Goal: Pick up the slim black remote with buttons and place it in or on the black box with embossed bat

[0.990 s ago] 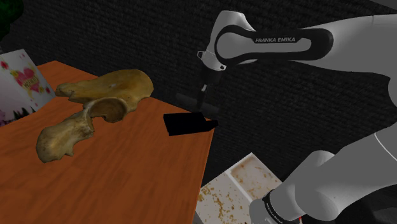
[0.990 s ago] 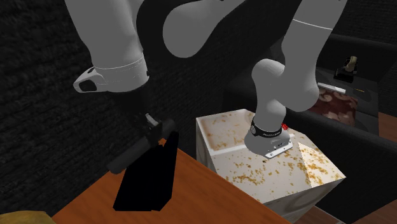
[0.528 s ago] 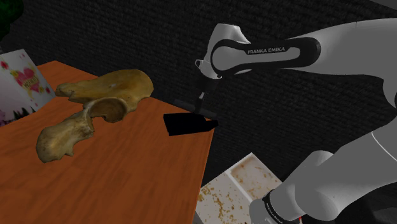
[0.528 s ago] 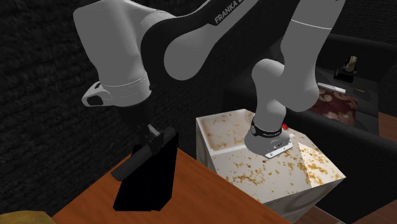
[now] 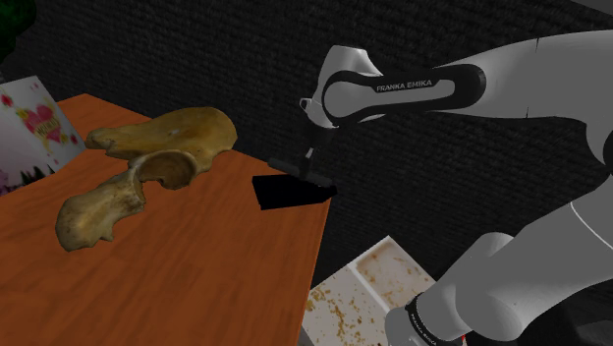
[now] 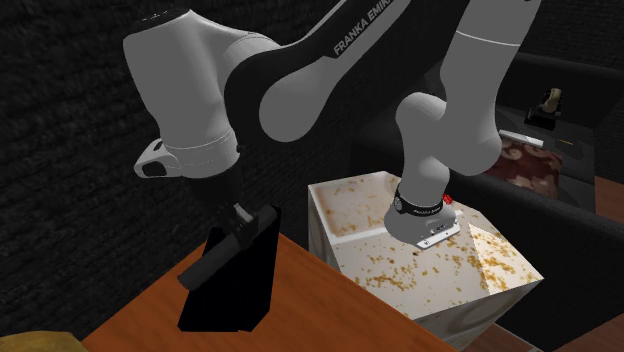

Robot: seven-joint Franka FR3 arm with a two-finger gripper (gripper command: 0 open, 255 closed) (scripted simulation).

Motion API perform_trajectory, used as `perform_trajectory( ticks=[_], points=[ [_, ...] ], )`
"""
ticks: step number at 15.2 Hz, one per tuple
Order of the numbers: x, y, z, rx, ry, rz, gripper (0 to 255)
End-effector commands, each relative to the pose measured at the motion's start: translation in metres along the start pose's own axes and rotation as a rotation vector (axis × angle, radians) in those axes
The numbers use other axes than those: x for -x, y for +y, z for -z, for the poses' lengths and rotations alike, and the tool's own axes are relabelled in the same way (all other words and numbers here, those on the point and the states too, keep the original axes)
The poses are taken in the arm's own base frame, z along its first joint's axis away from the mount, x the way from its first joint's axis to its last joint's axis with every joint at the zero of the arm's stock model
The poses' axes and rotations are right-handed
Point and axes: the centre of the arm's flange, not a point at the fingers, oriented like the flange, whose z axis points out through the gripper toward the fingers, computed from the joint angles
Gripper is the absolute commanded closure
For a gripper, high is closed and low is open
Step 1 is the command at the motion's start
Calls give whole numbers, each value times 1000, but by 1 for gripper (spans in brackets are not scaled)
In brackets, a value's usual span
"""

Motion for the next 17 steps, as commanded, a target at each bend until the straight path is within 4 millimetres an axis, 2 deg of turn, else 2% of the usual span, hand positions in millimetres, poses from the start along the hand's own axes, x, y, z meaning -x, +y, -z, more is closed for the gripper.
perform_trajectory(
  ticks=[1, 2, 3, 8, 12, 17],
  points=[
    [0, 0, 0, 0, 0, 0, 255],
    [0, 0, 0, 0, 0, 0, 255],
    [0, 0, 0, 0, 0, 0, 0],
    [0, 0, 0, 0, 0, 0, 0],
    [0, 0, 50, 0, 0, 0, 0],
    [0, 0, 50, 0, 0, 0, 0]
  ],
)
